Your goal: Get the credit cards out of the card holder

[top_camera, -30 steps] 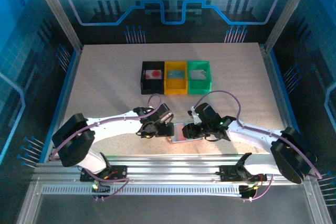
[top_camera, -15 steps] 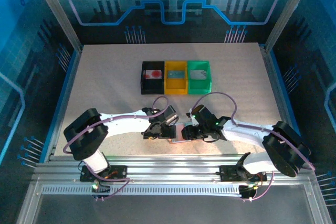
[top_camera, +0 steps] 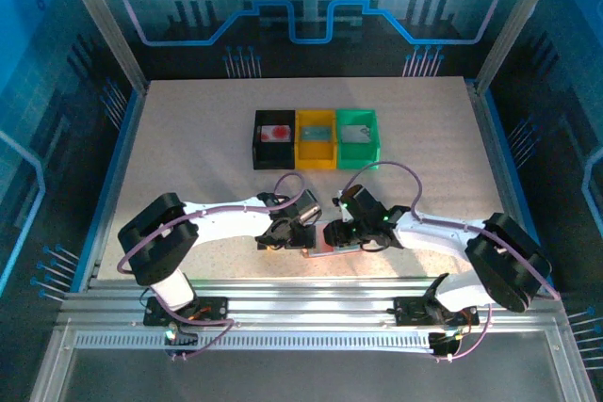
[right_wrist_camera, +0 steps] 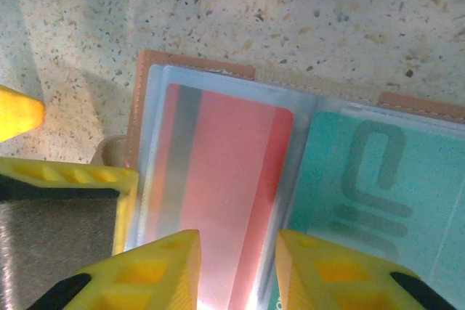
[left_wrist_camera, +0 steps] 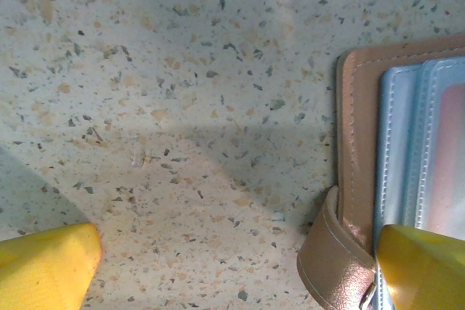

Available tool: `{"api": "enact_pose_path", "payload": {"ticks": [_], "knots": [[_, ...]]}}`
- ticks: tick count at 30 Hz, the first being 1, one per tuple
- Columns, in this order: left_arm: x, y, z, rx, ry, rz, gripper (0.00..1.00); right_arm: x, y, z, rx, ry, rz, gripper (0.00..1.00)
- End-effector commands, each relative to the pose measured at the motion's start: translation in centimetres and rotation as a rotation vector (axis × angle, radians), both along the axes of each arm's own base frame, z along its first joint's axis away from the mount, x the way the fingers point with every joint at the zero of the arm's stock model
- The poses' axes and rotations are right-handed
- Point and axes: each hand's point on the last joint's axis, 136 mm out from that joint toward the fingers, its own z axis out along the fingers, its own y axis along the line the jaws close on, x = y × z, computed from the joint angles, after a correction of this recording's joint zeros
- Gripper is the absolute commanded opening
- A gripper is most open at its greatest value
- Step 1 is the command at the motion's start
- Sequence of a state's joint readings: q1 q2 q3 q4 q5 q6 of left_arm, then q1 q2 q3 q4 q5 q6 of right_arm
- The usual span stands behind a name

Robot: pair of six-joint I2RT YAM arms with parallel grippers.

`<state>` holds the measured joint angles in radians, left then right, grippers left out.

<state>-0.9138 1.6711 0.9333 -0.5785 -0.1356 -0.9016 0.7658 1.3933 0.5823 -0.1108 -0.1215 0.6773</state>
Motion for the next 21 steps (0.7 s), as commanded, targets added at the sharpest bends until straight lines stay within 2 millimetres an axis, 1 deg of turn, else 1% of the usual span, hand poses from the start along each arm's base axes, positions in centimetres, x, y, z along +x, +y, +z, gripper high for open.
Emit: {"api": "enact_pose_path", "payload": {"ticks": [1,9,12,21], "knots": [[-1.3,0.0,-2.5,-0.003,0.06,0.015,0.99,0.6,0.7,0.5,0.0,-0.017,-0.011,0.32],[-2.0,-0.2,-3.6,-0.036,0.073,0.013,0.99,0.7,0.3,-0.4,-0.029,-0.002,-0.025,0.31],[-2.3,-0.4,-4.1,-0.042,0.082,0.012,0.99,0.5,0.7,-0.7,-0.015,0.011,-0.015,0.28],[-3.3,-1.1,-5.8,-0.044,0.115,0.0,0.99,-0.3,2.1,-0.7,0.035,0.015,0.023,0.27]]}}
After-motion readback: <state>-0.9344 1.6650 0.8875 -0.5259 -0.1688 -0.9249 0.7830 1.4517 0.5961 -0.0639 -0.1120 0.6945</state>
